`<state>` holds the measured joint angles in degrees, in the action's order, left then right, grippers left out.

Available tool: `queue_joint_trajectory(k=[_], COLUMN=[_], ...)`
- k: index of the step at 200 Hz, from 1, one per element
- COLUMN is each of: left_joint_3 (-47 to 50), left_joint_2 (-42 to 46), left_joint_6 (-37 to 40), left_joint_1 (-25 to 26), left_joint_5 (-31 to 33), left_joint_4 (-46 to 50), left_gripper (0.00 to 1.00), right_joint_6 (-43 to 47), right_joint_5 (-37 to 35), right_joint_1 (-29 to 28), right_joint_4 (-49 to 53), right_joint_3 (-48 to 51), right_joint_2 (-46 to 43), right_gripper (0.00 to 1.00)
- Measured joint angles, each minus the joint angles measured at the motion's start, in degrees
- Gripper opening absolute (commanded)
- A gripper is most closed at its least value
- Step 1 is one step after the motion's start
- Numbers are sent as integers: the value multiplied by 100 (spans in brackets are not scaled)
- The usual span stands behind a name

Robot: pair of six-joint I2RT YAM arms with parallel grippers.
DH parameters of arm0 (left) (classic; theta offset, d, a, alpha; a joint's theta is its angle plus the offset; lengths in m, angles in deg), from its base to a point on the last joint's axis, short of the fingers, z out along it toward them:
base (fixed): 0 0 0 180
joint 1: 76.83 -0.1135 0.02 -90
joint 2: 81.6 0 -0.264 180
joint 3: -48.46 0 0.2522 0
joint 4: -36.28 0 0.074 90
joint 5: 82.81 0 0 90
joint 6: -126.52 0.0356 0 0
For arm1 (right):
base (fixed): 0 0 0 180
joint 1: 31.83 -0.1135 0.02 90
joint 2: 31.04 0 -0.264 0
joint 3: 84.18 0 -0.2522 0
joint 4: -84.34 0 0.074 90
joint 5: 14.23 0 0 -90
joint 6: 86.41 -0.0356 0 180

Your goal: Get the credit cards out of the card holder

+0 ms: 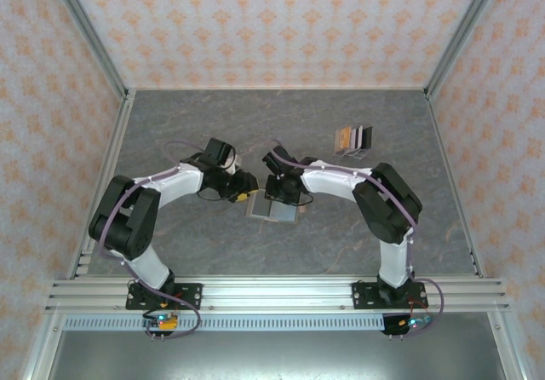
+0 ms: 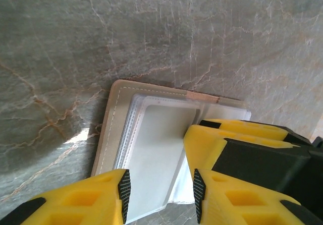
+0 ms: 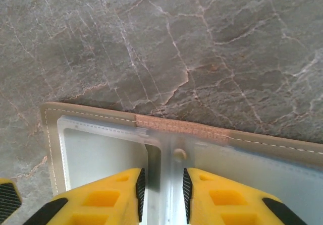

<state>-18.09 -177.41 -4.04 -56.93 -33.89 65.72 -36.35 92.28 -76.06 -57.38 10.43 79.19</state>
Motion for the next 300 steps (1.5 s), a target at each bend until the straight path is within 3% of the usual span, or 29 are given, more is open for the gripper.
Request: queue_joint_trajectory(k=[50, 156, 300], left_joint_3=[4, -81, -179], left_joint_2=[-33, -337, -389], left_joint_6=[55, 608, 765], left_joint_1=[79, 299, 437], left_joint_5=[-50, -48, -177], left_joint_4=[26, 472, 557], left_gripper=[37, 39, 41], right_joint_6=[103, 105, 101], right_joint_5=[-170, -214, -258], right_joint_1=[-20, -37, -35], right_joint_4=[142, 136, 76], right_joint_3=[-50, -48, -13], right_joint_2=[31, 31, 31], right_gripper=[19, 17, 18])
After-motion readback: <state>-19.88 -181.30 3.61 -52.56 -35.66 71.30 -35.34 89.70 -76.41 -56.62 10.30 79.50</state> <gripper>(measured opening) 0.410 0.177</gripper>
